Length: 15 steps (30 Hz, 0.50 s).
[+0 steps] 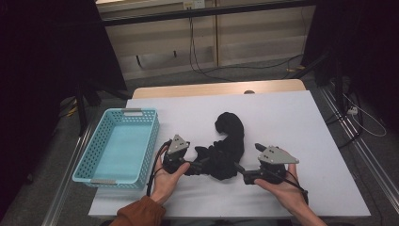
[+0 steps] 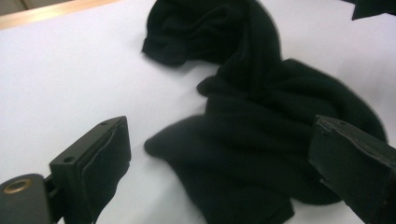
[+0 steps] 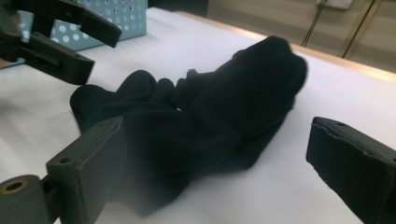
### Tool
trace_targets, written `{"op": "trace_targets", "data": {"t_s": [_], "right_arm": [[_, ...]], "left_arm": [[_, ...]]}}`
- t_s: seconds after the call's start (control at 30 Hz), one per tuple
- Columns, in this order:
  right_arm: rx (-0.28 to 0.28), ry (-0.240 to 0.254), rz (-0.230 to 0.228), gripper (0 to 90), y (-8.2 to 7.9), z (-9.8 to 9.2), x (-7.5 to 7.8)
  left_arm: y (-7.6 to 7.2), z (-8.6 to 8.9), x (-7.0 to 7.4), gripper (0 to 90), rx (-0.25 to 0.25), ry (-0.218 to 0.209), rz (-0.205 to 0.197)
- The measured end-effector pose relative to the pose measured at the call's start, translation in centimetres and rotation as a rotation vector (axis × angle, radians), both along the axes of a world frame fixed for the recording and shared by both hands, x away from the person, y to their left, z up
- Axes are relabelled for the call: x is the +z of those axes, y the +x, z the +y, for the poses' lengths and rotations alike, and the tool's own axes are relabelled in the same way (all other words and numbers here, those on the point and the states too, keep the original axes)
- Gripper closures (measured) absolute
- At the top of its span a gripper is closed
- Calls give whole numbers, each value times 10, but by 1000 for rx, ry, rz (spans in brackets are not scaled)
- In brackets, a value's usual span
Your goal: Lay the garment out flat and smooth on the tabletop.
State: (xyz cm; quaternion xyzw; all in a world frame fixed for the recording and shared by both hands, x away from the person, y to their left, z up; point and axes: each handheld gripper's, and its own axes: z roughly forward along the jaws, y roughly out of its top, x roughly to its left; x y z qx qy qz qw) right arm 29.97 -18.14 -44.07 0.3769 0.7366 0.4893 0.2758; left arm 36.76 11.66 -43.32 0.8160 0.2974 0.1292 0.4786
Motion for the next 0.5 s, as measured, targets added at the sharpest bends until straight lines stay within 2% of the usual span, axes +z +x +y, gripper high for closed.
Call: {"op": "trace_targets", "data": {"t_s": [0.03,0.1,0.23,0.3,0.33,0.5], "right_arm": [[0,0,0,61,0,0,0],[13,-27,20,97,13,8,0],[35,-64,38,156,25,16,3],[46,-81,48,194,32,22,6],[53,-105,57,239,38,27,8],[71,-117,79,325,48,33,7]], "left_arm": [[0,0,0,59,0,0,0],[2,5,0,60,0,-24,0],[3,6,0,62,-4,-37,-8],[4,5,-2,62,1,-24,-10],[5,3,-3,66,-9,-7,-25],[5,-2,-5,72,-1,6,-40]]}}
